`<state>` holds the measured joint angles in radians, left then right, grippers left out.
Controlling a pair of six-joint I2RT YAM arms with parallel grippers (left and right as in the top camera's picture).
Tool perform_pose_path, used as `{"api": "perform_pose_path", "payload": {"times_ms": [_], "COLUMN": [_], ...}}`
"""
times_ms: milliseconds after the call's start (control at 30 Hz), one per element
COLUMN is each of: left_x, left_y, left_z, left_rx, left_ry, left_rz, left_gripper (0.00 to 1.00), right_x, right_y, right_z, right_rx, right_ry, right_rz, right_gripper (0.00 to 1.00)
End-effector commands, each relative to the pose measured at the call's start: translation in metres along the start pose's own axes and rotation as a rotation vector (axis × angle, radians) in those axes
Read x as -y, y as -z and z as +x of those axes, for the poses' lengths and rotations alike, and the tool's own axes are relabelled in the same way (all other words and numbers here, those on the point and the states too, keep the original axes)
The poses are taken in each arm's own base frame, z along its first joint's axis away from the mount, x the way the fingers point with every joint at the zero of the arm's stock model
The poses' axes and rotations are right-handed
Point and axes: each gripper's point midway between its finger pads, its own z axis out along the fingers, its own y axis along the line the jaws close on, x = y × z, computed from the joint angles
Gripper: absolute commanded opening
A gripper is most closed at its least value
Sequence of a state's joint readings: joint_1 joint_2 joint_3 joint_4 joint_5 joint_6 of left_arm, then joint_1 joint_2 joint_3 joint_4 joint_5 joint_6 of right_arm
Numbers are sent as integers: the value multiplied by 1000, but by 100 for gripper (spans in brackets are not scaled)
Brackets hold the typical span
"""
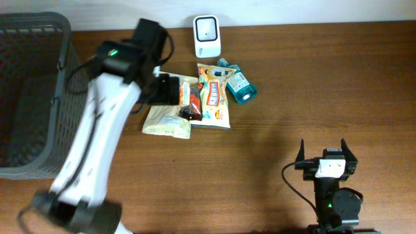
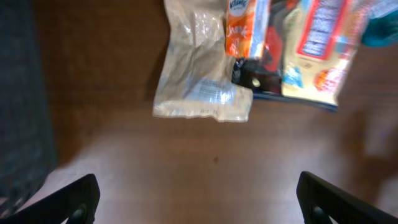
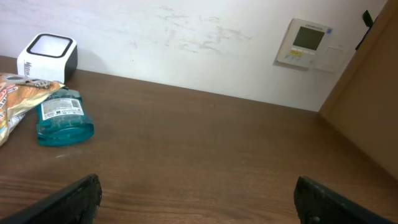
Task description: Scan the item barcode
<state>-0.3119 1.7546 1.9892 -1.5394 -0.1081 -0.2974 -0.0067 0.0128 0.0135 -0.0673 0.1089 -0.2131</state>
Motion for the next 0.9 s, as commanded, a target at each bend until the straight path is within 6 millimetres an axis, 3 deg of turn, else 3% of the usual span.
{"api": "perform_pose_path", "payload": {"times_ms": [0,200,400,600,867], "left_x": [-12,-28,-25,-29,-19], "left_y": [53,103,126,118,94], "left_z": [23,61,89,108,90], "left_rx": [84,163,244,303,382], "left_ry": [0,18,-22,-23,-14], "left_rz": [32,60,108,132,160], "left_gripper": [99,99,99,99,99], "right_x": [0,0,0,0,0], "right_y": [0,0,0,0,0], "right_z": [4,4,4,4,4], "right_rx": [-8,-8,-8,-8,-8], "right_ry": [1,1,1,1,1], "right_rz": [8,8,8,8,8], "right_gripper": [98,98,98,98,98]}}
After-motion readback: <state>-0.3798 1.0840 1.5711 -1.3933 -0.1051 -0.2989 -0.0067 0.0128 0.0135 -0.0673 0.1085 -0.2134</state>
